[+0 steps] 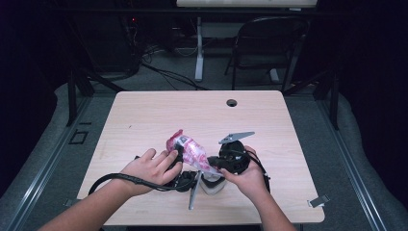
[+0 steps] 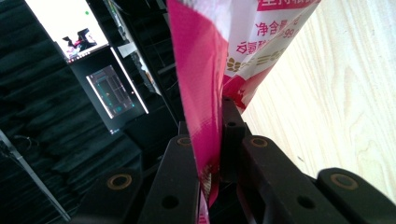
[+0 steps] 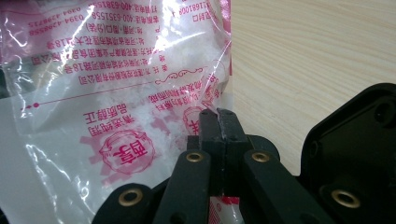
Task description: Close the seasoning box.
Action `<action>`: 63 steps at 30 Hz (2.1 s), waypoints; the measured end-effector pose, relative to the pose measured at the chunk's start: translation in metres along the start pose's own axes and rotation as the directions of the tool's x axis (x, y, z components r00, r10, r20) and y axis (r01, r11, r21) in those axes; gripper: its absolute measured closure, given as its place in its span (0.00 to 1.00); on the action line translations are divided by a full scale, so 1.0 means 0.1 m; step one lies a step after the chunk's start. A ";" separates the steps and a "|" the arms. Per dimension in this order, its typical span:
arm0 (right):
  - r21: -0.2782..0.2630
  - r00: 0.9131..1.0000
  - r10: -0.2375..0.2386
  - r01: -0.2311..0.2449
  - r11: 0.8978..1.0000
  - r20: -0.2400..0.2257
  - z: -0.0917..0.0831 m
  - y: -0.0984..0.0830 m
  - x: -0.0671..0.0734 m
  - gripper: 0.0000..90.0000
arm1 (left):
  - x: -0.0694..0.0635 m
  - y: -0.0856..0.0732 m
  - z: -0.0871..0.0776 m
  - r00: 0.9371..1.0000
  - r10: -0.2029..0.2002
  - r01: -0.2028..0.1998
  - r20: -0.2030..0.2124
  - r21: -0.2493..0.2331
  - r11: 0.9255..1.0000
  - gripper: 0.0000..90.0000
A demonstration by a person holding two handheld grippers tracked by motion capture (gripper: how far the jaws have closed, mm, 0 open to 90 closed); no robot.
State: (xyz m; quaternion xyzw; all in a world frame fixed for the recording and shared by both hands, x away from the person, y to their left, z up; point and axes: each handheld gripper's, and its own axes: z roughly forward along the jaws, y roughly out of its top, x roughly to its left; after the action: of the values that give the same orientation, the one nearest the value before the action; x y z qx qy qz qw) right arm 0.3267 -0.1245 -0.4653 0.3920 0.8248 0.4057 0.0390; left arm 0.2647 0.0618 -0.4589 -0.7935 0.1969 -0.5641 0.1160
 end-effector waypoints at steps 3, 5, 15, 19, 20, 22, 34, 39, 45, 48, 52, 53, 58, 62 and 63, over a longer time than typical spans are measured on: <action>-0.004 1.000 0.004 -0.004 1.000 0.002 0.00 0.00 0.00 1.00 | -0.03 -0.01 0.01 1.000 -0.022 0.022 0.016 0.000 1.000 0.98; 0.003 1.000 0.000 0.000 1.000 0.002 0.00 0.00 0.00 1.00 | -0.05 -0.02 0.02 0.999 -0.028 0.029 0.021 -0.002 1.000 0.98; 0.012 1.000 0.004 -0.004 1.000 -0.016 0.02 0.00 0.00 1.00 | -0.18 -0.04 0.04 0.998 -0.045 0.045 0.038 -0.004 0.999 0.98; 0.014 1.000 0.007 -0.007 1.000 -0.021 0.03 0.00 -0.01 1.00 | -0.22 -0.04 0.05 0.999 -0.046 0.046 0.026 -0.010 0.999 0.98; 0.015 1.000 0.007 -0.007 1.000 -0.020 0.03 0.00 -0.01 1.00 | -0.22 -0.04 0.05 0.999 -0.047 0.047 0.026 -0.010 0.999 0.99; 0.011 1.000 0.010 -0.009 1.000 -0.025 0.02 0.00 -0.01 1.00 | -0.23 -0.05 0.05 0.998 -0.051 0.051 0.020 -0.010 0.999 0.98; -0.001 0.999 0.022 -0.022 1.000 -0.043 0.00 0.01 -0.01 1.00 | -0.31 -0.05 0.04 0.998 -0.059 0.060 0.027 -0.017 0.998 0.99; -0.007 0.998 0.029 -0.029 1.000 -0.051 0.00 0.01 -0.01 1.00 | -0.32 -0.05 0.04 0.998 -0.060 0.061 0.030 -0.020 0.998 0.99; -0.017 0.997 0.030 -0.031 0.999 -0.065 -0.02 0.02 -0.02 1.00 | -0.26 -0.08 0.02 0.998 -0.057 0.057 0.010 -0.017 0.998 0.99; -0.020 0.997 0.033 -0.034 0.999 -0.071 -0.03 0.02 -0.02 1.00 | -0.21 -0.08 0.01 0.999 -0.045 0.044 -0.007 -0.010 0.999 0.99; -0.014 0.998 0.021 -0.022 1.000 -0.061 -0.03 0.02 -0.02 1.00 | -0.15 -0.06 0.00 0.999 -0.024 0.024 -0.049 -0.009 1.000 0.99; -0.016 0.998 0.022 -0.023 1.000 -0.061 -0.03 0.02 -0.02 1.00 | -0.14 -0.05 0.00 0.999 -0.020 0.020 -0.041 -0.006 1.000 0.99; -0.014 0.998 0.022 -0.023 1.000 -0.051 -0.04 0.01 -0.03 1.00 | -0.11 -0.05 -0.01 0.998 -0.008 0.008 -0.057 -0.010 1.000 0.99; -0.018 0.998 0.030 -0.031 0.999 -0.048 -0.03 0.01 -0.04 1.00 | -0.07 -0.06 -0.03 0.998 -0.002 0.001 -0.061 -0.008 1.000 0.99; -0.020 0.998 0.032 -0.033 0.999 -0.047 -0.03 0.01 -0.04 1.00 | -0.06 -0.06 -0.03 0.997 -0.002 0.001 -0.074 -0.011 1.000 0.99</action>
State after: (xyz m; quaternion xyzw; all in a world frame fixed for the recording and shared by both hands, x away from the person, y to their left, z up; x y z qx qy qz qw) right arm 0.3288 -0.1286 -0.4637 0.3952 0.8149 0.4237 0.0169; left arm 0.2610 0.0700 -0.4604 -0.7729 0.2034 -0.5920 0.1038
